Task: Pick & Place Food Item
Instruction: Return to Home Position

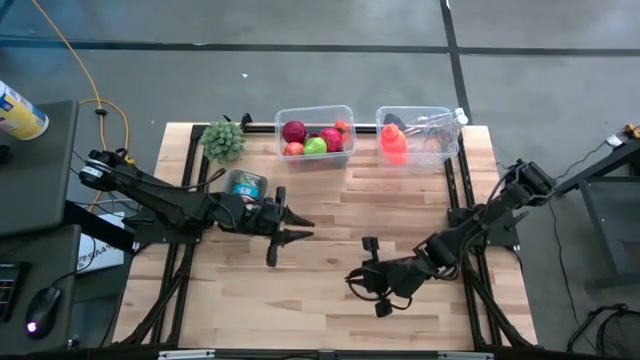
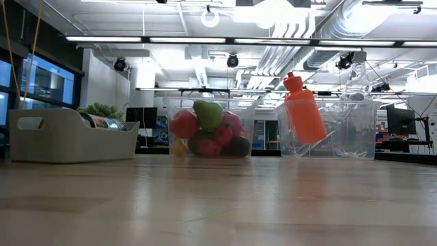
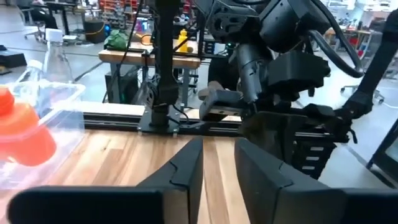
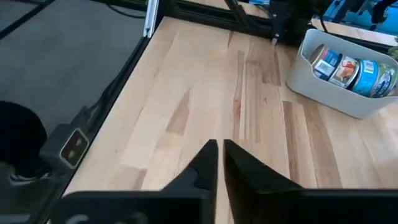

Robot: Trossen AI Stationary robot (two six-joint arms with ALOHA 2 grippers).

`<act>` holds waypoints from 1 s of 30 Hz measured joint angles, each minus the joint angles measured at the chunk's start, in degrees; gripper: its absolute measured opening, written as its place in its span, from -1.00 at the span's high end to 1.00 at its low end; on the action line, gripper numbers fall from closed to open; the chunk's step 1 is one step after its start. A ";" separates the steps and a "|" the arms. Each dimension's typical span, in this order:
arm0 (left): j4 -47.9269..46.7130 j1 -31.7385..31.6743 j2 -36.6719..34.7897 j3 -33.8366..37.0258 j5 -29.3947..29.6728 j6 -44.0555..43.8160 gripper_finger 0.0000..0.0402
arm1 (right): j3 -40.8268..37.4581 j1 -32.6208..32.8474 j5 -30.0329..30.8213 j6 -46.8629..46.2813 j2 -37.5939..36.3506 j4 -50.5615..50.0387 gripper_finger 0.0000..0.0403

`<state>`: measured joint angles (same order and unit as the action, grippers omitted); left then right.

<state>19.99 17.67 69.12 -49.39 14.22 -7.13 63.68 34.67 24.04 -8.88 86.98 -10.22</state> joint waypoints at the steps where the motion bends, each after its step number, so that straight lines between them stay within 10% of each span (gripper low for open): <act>1: 0.09 0.00 0.00 -0.02 -0.02 0.00 0.59 | 0.00 0.30 0.01 0.01 -0.13 -0.45 0.96; 23: 0.82 -2.06 1.73 -0.04 -0.29 8.98 0.92 | 0.00 8.97 3.04 1.47 -15.81 -12.96 0.99; 30: -4.78 -7.04 0.63 -0.04 -0.89 9.71 0.99 | -0.47 7.68 -4.76 9.35 -25.58 -19.57 0.99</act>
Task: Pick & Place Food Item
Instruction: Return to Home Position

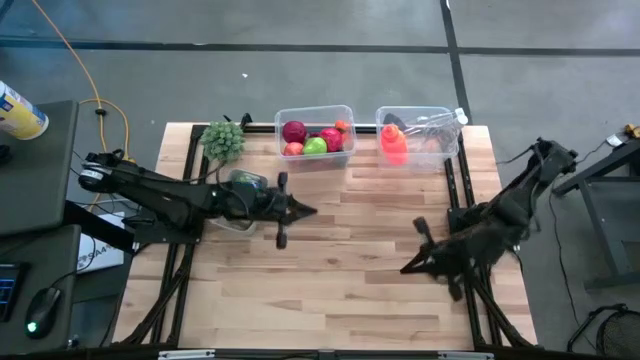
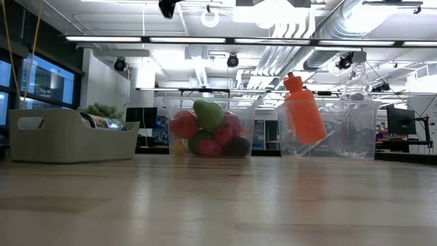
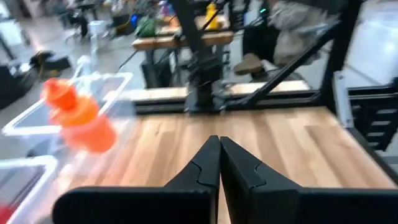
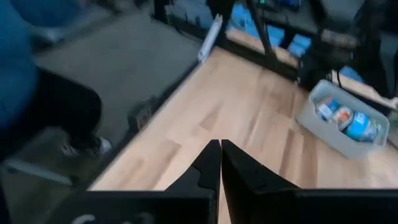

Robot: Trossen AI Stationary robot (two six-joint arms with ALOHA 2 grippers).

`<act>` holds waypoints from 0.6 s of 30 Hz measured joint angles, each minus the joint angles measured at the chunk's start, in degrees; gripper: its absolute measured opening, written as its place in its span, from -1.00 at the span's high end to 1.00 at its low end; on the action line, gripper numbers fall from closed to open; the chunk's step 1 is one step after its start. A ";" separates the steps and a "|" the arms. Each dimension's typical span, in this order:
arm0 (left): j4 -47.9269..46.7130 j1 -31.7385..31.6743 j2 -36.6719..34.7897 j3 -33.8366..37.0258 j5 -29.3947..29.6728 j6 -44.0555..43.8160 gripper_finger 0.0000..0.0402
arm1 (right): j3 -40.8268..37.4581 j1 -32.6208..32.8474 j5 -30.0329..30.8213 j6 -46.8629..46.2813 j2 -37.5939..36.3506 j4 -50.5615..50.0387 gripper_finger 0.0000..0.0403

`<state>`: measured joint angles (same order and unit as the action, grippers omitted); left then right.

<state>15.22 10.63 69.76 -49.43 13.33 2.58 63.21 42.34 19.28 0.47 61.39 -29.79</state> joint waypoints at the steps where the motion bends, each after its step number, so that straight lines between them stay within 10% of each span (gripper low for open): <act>1: -1.66 -0.82 -0.90 0.00 0.02 -0.41 0.99 | -1.19 -0.56 -0.86 0.81 -1.94 1.16 0.99; 18: -4.60 -15.12 -18.03 14.87 -8.65 -5.00 1.00 | -42.04 -16.50 -3.28 3.94 -42.95 29.08 0.99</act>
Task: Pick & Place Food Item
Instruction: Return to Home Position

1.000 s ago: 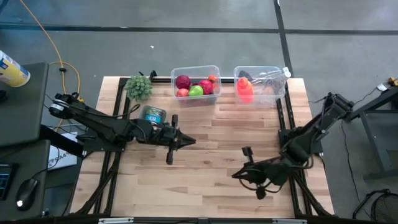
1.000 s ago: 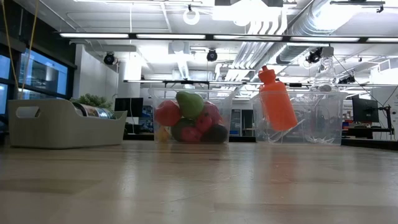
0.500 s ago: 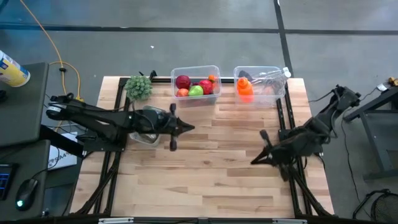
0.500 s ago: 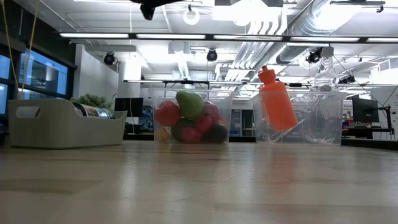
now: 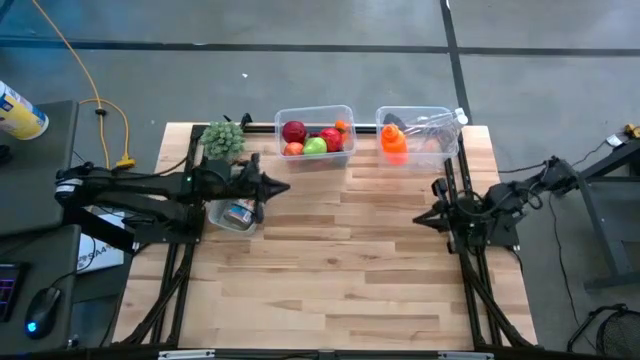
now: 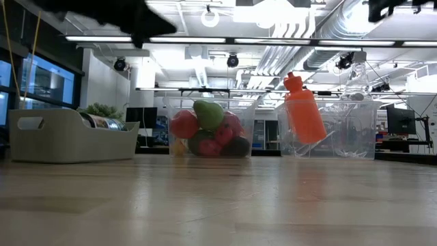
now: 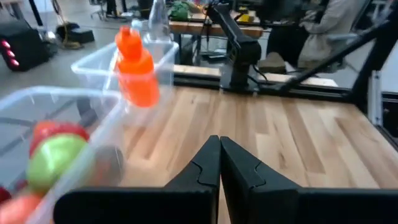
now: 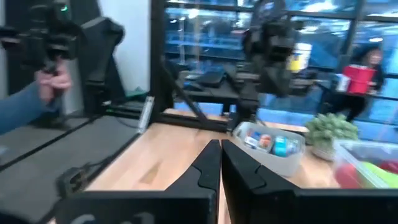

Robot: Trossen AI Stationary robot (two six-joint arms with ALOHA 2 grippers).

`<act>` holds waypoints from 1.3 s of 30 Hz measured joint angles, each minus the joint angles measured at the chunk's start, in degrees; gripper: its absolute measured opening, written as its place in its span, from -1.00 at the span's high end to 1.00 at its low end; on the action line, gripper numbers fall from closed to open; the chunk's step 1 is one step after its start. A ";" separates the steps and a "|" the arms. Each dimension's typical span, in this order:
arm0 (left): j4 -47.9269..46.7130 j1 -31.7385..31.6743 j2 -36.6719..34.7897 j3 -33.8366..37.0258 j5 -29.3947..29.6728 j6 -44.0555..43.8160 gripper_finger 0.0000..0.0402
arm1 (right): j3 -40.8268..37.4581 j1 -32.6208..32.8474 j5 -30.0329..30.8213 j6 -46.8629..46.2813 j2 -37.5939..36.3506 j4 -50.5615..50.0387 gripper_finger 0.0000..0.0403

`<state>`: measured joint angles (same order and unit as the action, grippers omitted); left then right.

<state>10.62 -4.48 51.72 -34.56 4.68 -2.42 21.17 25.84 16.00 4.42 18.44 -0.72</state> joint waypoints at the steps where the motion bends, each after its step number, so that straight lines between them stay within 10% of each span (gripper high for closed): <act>1: 1.25 -0.04 -1.45 2.38 -0.27 -0.77 1.00 | -2.25 -0.64 0.11 -0.02 -1.38 1.41 0.99; 17: 14.35 1.65 -10.64 22.55 -0.03 -4.98 1.00 | -20.59 -7.57 -1.34 1.64 -9.06 12.70 0.99; 30: 14.57 -4.42 -24.11 33.80 -2.70 -2.27 1.00 | -20.63 -11.37 -0.95 1.72 -9.03 10.11 0.99; 39: -1.46 -14.39 -35.70 33.89 -20.27 -4.09 1.00 | -20.68 -11.36 -1.12 1.69 -8.97 9.69 0.99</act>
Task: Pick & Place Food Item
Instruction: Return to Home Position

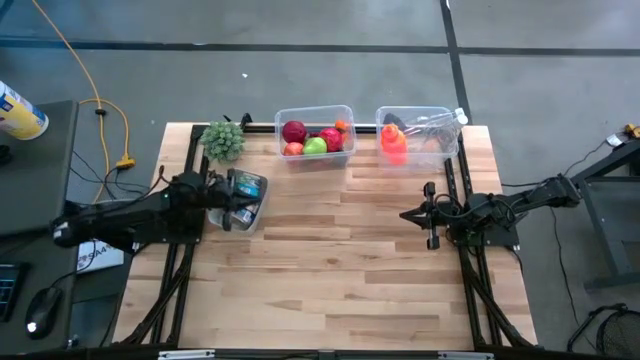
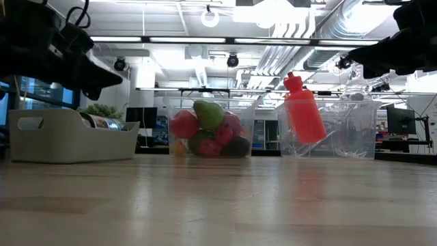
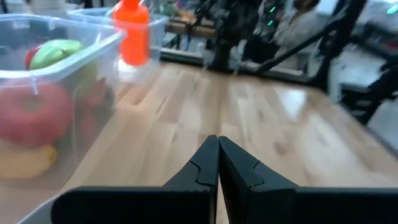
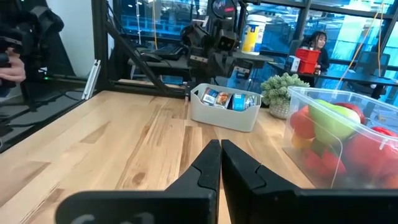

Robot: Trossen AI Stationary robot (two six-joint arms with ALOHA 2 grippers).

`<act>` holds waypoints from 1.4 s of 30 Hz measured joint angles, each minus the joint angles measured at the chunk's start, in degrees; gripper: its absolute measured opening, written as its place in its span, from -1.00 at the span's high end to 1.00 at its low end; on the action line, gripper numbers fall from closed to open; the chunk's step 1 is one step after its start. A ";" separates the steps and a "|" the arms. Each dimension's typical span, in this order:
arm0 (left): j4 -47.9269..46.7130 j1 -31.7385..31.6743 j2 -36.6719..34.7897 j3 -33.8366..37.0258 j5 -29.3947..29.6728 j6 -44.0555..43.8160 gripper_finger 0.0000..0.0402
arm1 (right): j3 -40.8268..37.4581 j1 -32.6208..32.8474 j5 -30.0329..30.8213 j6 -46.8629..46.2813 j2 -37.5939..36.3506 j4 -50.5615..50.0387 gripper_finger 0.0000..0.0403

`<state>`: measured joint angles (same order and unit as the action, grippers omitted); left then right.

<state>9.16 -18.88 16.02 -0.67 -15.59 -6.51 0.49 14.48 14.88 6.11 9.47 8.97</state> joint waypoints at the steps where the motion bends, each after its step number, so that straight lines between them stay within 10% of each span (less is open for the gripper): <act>1: -0.29 -1.18 -0.96 0.00 -2.04 -0.71 1.00 | 0.00 0.00 0.00 0.00 0.00 -0.11 0.99; 10: -4.11 -10.03 -8.97 -0.02 -19.51 -7.97 1.00 | -0.02 0.00 -0.04 -0.02 0.00 -0.18 0.99; 30: -4.82 -10.77 -10.68 0.04 -20.14 -15.40 1.00 | -0.09 0.00 -0.05 -0.02 0.00 -0.20 0.99; 42: -3.73 9.24 -16.02 0.09 -13.04 -15.37 1.00 | -0.13 0.02 -0.07 -0.02 0.02 -0.68 0.99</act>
<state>5.43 -9.63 0.00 -0.58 -28.63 -21.88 0.36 14.50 14.81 6.09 9.50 8.29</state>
